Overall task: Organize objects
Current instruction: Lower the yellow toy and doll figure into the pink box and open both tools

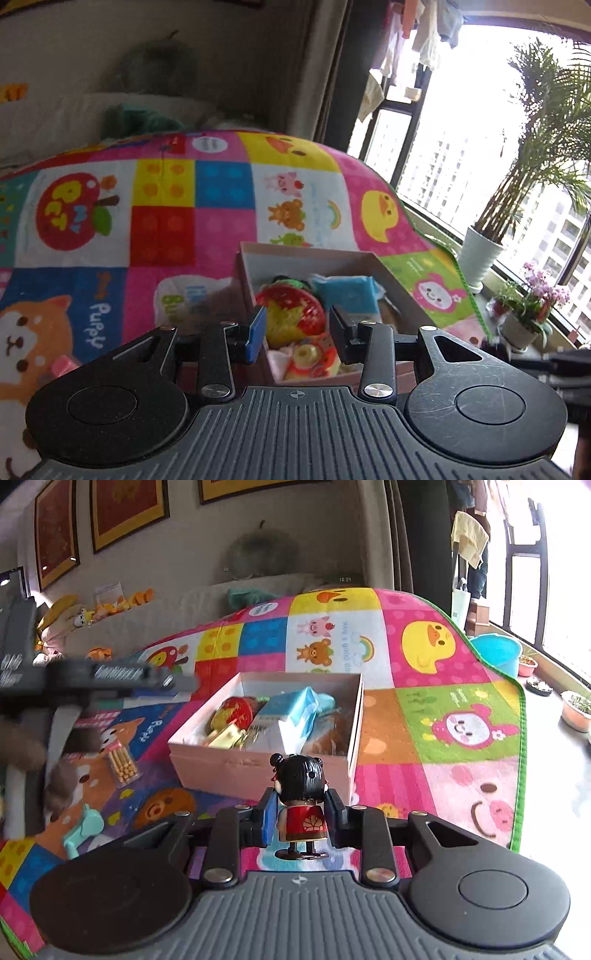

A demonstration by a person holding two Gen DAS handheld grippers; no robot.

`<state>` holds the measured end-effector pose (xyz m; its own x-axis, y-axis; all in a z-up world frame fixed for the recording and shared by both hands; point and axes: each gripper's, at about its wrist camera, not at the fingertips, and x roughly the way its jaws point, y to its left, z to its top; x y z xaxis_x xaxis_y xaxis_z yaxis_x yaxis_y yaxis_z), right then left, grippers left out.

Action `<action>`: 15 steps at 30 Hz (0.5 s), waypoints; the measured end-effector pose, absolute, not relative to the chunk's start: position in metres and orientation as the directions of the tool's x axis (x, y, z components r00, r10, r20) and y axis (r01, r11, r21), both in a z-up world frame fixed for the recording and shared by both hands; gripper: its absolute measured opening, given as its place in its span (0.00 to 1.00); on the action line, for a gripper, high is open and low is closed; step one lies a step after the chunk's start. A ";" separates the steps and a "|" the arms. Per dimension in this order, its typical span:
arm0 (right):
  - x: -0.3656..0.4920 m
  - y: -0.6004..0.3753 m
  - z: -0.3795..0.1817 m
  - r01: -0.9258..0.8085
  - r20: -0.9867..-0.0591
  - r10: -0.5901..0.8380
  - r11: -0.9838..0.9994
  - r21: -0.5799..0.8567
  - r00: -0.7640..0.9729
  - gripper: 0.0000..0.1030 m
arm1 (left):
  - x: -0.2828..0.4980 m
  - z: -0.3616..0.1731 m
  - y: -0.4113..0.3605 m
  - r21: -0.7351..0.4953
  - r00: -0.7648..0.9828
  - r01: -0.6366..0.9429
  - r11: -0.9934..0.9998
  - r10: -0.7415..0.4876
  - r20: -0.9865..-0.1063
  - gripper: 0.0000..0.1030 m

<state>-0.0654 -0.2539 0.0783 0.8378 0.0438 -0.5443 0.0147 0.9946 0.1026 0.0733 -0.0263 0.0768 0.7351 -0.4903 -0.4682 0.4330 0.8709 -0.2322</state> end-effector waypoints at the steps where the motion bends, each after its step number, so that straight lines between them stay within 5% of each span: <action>1: -0.056 -0.256 0.085 0.006 -0.535 0.052 0.994 0.107 0.843 0.26 | 0.068 0.074 -0.016 -0.231 0.742 0.423 0.876 -0.482 -0.467 0.41; 9: 0.101 -0.269 0.115 0.038 -0.591 -0.014 0.999 0.028 0.806 0.26 | 0.040 0.042 0.064 -0.287 0.768 0.293 0.912 -0.403 -0.498 0.41; 11: 0.132 -0.276 0.110 0.099 -0.641 -0.059 0.995 0.026 0.765 0.41 | 0.036 0.036 0.086 -0.303 0.779 0.246 0.921 -0.374 -0.504 0.41; 15: 0.138 -0.272 0.105 0.146 -0.642 -0.113 0.989 -0.002 0.758 0.51 | 0.043 0.026 0.127 -0.359 0.792 0.115 0.926 -0.303 -0.530 0.40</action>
